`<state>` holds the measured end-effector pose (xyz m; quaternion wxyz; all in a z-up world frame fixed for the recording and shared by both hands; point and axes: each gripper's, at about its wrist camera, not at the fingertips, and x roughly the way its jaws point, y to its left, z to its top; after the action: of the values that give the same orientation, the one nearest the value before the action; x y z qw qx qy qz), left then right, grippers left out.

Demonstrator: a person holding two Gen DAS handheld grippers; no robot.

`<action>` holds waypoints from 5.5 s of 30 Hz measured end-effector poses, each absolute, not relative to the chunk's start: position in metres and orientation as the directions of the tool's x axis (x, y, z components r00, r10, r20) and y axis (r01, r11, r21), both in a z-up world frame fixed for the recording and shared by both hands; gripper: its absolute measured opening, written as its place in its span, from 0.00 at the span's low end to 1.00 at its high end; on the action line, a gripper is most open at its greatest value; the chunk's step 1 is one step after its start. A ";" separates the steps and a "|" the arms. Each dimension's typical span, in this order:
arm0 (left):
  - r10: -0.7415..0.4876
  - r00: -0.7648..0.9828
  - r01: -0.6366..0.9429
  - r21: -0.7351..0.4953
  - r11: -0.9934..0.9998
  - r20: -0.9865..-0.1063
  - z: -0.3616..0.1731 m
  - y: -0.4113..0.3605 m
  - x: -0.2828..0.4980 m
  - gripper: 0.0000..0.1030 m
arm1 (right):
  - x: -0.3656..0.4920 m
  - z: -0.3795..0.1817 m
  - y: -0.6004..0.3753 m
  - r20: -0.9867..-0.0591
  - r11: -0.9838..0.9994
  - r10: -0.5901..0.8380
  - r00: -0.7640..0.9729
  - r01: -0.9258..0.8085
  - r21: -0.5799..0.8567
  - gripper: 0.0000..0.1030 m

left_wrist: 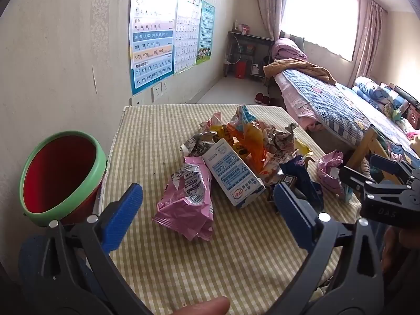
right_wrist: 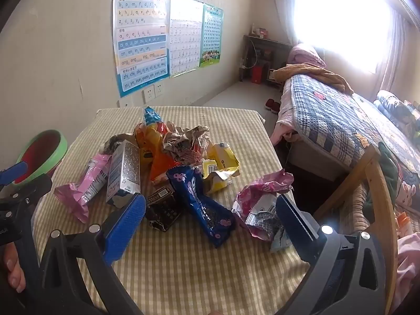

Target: Collect trash

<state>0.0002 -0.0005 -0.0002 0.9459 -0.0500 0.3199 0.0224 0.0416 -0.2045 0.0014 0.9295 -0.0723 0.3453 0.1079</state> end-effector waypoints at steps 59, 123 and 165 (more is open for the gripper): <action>0.002 0.762 -0.097 -0.112 0.989 -0.647 -0.010 0.003 0.003 0.95 | 0.045 -0.011 -0.200 -0.698 0.962 0.144 0.701 -0.266 -0.068 0.93; -0.106 0.564 -0.062 -0.171 0.983 -0.819 -0.043 0.012 0.061 0.95 | 0.118 -0.042 -0.280 -0.877 0.990 0.078 0.474 -0.143 0.011 0.93; -0.115 0.541 -0.077 -0.186 0.980 -0.833 -0.045 0.024 0.060 0.45 | 0.123 -0.037 -0.298 -0.898 0.977 0.188 0.397 -0.166 0.131 0.27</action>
<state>0.0603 0.0240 -0.0448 0.8719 -0.1005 0.4791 -0.0109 0.1234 -0.2984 -0.0367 0.8358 0.0104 0.5387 0.1058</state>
